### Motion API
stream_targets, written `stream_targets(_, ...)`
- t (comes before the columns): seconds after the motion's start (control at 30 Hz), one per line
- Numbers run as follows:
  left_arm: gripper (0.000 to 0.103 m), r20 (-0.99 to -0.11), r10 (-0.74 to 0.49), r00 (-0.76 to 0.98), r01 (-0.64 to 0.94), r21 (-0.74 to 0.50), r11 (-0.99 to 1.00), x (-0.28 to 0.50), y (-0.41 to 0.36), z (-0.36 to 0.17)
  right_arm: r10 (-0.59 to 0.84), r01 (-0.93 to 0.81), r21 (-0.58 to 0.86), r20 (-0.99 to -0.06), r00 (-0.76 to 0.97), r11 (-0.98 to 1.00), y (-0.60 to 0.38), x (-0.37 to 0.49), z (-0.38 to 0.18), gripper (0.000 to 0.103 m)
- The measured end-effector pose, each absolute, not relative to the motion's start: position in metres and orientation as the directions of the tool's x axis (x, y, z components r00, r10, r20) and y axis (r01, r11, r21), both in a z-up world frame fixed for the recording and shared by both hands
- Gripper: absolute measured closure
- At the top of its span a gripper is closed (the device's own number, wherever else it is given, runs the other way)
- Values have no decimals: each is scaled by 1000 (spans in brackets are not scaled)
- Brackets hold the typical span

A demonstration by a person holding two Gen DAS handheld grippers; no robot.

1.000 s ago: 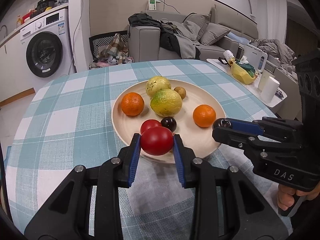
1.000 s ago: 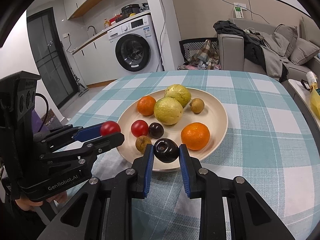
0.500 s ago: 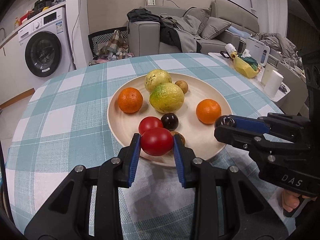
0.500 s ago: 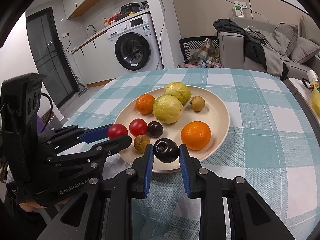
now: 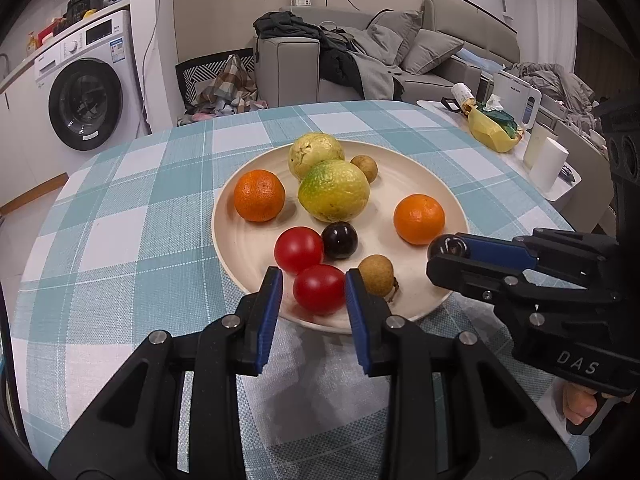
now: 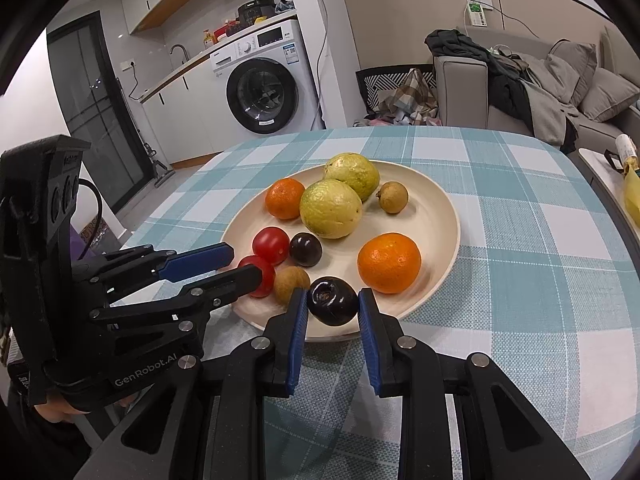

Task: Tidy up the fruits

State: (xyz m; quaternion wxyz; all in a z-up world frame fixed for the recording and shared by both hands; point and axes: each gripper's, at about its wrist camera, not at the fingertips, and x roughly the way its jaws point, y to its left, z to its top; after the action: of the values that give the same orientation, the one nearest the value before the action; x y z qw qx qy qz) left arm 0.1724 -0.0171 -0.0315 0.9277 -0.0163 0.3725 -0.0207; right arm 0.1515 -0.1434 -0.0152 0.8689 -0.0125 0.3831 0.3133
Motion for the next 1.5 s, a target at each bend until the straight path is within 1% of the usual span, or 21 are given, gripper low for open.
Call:
stream_targets(0.13, 73, -677, -46, 735, 17, -49, 999, 173, -15, -30, 536, -554, 220, -673, 509, 803, -143, 152, -15, 76)
stream_targets(0.17, 71, -676, -45, 736, 14, -51, 999, 171, -13, -29, 537, -555, 220, -673, 509, 802, -143, 152, -15, 76)
stream_targets(0.2, 69, -678, -48, 734, 14, -55, 998, 169, -13, -29, 538, -556, 221, -671, 510, 802, -144, 151, -15, 73)
stream_targets(0.23, 64, -678, -49, 734, 13, -58, 998, 169, -12, -29, 539, -556, 220, -669, 512, 801, -144, 150, -14, 68)
stream_targets(0.27, 58, -676, -46, 735, 9, -58, 998, 167, -12, -28, 538, -557, 215, -665, 518, 802, -145, 149, -13, 65)
stream_targets(0.3, 55, -672, -43, 739, 6, -58, 998, 164, -11, -27, 535, -555, 211, -663, 524, 805, -146, 148, -13, 59)
stream_targets(0.37, 46, -654, -45, 755, 4, -64, 998, 157, -11, -22, 532, -552, 206, -657, 535, 808, -148, 146, -11, 56)
stream_targets(0.4, 43, -644, -46, 764, 2, -69, 998, 153, -10, -19, 531, -550, 204, -654, 538, 809, -150, 146, -10, 54)
stream_targets(0.47, 29, -619, -46, 784, -3, -78, 997, 145, -8, -12, 527, -546, 200, -652, 545, 813, -152, 144, -8, 47)
stream_targets(0.5, 25, -607, -43, 794, -7, -80, 997, 140, -7, -10, 526, -545, 199, -650, 549, 815, -154, 143, -7, 37)
stream_targets(0.53, 21, -590, -35, 807, -14, -78, 997, 136, -7, -7, 528, -546, 198, -645, 553, 814, -155, 142, -6, 25)
stream_targets(0.57, 20, -580, -30, 814, -18, -76, 997, 132, -6, -4, 532, -547, 199, -638, 558, 813, -157, 140, -5, 19)
stream_targets(0.6, 20, -574, -29, 818, -18, -76, 997, 127, -5, -2, 536, -548, 202, -632, 560, 811, -159, 139, -4, 13)
stream_targets(0.67, 19, -569, -25, 822, -21, -76, 997, 122, -4, 1, 544, -555, 203, -622, 564, 807, -161, 137, -2, 10)
stream_targets(0.73, 18, -563, -20, 826, -25, -73, 997, 116, -3, 4, 548, -557, 203, -616, 566, 805, -162, 135, -1, 0)
stream_targets(0.87, 18, -563, -28, 826, -21, -80, 997, 105, -2, 4, 557, -563, 201, -591, 583, 802, -165, 130, 3, 0)
stream_targets(1.1, 16, -544, -1, 839, -53, -83, 995, 93, 3, 4, 562, -564, 183, -540, 627, 805, -174, 122, 12, 0)
stream_targets(1.2, 11, -529, 11, 848, -62, -80, 995, 87, 4, 4, 577, -575, 188, -520, 629, 796, -179, 118, 13, 0)
stream_targets(1.27, 5, -518, 21, 855, -70, -76, 995, 84, 5, 5, 585, -583, 186, -507, 633, 791, -182, 114, 15, 0)
stream_targets(1.4, 2, -490, 27, 871, -74, -78, 994, 78, 5, 8, 595, -590, 186, -492, 636, 785, -186, 109, 17, 0)
stream_targets(1.5, 2, -482, 27, 876, -74, -77, 994, 74, 5, 8, 601, -595, 187, -481, 638, 782, -188, 105, 17, 0)
